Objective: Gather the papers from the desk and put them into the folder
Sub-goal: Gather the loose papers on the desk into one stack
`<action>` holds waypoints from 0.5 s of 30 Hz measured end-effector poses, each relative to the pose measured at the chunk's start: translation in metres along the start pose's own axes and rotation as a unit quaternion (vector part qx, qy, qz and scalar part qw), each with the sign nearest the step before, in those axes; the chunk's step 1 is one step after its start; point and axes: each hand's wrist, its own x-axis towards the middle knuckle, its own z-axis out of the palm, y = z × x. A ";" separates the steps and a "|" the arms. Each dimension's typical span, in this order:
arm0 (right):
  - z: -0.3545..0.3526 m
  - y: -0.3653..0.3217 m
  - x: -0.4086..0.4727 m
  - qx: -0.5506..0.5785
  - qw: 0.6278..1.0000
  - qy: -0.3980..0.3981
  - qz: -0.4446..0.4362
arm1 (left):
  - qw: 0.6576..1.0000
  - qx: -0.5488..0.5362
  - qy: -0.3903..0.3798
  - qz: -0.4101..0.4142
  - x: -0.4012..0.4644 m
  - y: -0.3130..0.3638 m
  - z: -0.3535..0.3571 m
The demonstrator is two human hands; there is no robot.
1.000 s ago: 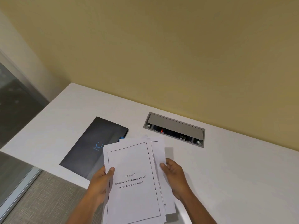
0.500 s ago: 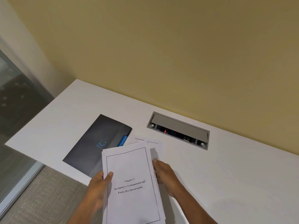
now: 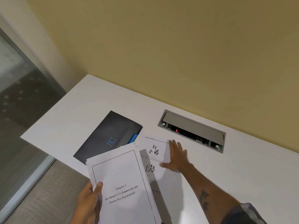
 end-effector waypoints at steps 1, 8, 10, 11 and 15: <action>0.002 0.000 0.002 -0.028 1.000 -0.006 -0.001 | 1.000 -0.006 0.006 -0.001 0.000 -0.001 -0.002; 0.016 -0.009 -0.001 -0.076 0.996 0.032 0.013 | 1.000 -0.029 0.012 0.001 -0.006 -0.004 -0.002; 0.021 -0.013 -0.005 -0.040 0.998 0.045 0.017 | 1.000 -0.026 0.009 0.003 -0.005 -0.005 0.000; 0.024 -0.016 -0.008 -0.016 0.998 0.055 0.020 | 1.000 -0.023 0.009 0.004 -0.004 -0.005 0.001; 0.039 -0.029 -0.020 0.113 0.982 0.132 0.080 | 1.000 0.015 0.004 0.019 -0.003 -0.003 0.004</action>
